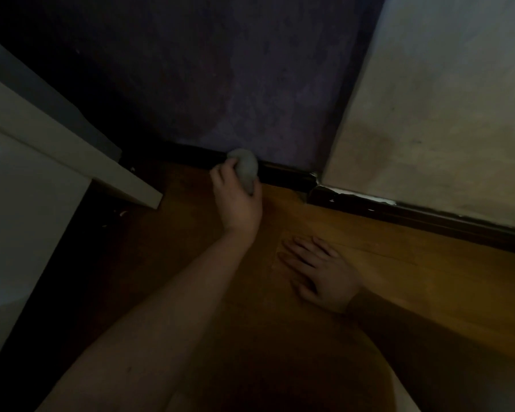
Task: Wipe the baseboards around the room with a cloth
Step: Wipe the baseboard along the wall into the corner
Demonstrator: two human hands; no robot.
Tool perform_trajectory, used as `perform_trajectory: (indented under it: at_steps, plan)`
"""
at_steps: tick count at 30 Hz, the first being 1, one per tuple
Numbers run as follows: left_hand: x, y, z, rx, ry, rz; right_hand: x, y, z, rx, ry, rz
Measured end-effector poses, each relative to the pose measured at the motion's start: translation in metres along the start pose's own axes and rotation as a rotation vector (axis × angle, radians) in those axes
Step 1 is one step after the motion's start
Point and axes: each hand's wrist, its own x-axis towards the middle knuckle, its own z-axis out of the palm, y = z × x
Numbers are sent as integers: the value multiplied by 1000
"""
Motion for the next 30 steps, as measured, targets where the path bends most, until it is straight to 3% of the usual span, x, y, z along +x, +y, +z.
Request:
perform_trajectory:
  at_steps: [4,9,14,18,26,30]
  plan:
    - [-20,27,15,-57,-69,46,0,-1,0,-3,-3,3]
    - [-44,50,26,-112,-271,228,1,-1,-2,-37,34,-25]
    - [-34,34,11,-97,-337,287,1,2,1,-32,9,-22]
    - [-12,-5,-16,-58,-197,220,1,2,4,-29,-7,-7]
    - [33,-71,-52,62,118,-187,2,0,1,-28,-33,18]
    - [55,-83,-59,56,185,-288,1,1,-1,-45,-45,13]
